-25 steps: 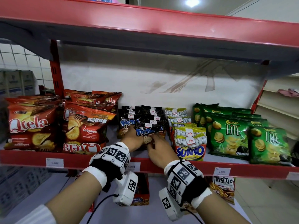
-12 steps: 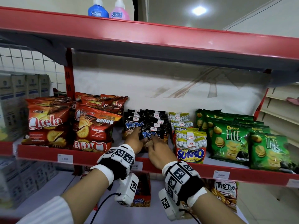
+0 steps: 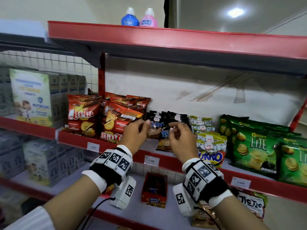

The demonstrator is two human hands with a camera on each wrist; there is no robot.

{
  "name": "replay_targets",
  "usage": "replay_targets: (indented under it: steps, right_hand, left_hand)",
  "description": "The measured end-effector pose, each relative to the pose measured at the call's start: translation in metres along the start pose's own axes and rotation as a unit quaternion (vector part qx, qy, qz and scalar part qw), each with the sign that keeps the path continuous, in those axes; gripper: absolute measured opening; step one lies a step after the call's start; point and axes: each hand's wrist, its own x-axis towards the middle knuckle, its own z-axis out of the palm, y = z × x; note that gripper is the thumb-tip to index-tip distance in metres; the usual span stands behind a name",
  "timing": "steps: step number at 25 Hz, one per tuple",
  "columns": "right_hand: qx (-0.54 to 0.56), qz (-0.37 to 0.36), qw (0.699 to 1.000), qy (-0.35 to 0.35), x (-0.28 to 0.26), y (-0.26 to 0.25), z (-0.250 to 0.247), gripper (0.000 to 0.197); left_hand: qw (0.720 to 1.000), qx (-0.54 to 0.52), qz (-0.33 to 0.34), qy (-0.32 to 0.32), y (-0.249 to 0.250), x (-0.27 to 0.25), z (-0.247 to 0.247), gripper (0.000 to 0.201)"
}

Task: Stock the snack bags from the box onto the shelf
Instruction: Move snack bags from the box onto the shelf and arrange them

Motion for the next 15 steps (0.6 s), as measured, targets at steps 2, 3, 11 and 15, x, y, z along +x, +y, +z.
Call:
replay_targets:
  steps: [2, 3, 11, 15]
  right_hand:
    - [0.040, -0.010, 0.999, -0.014, 0.002, -0.010, 0.004, 0.020]
    - [0.061, -0.013, 0.998, -0.025, 0.003, -0.016, 0.007, 0.020]
    - [0.126, -0.042, 0.986, -0.101, 0.039, -0.067, 0.051, 0.043]
    - [0.039, -0.029, 0.977, -0.209, 0.060, -0.087, 0.080, 0.080]
  left_hand:
    - [0.999, -0.002, -0.013, 0.037, -0.006, -0.003, -0.023, 0.029]
    - [0.998, 0.005, -0.023, 0.058, -0.012, -0.004, -0.035, 0.028]
    - [0.966, 0.104, -0.092, 0.220, -0.076, 0.017, -0.114, 0.023]
    - [0.951, 0.173, -0.080, 0.244, -0.097, 0.030, -0.142, 0.030]
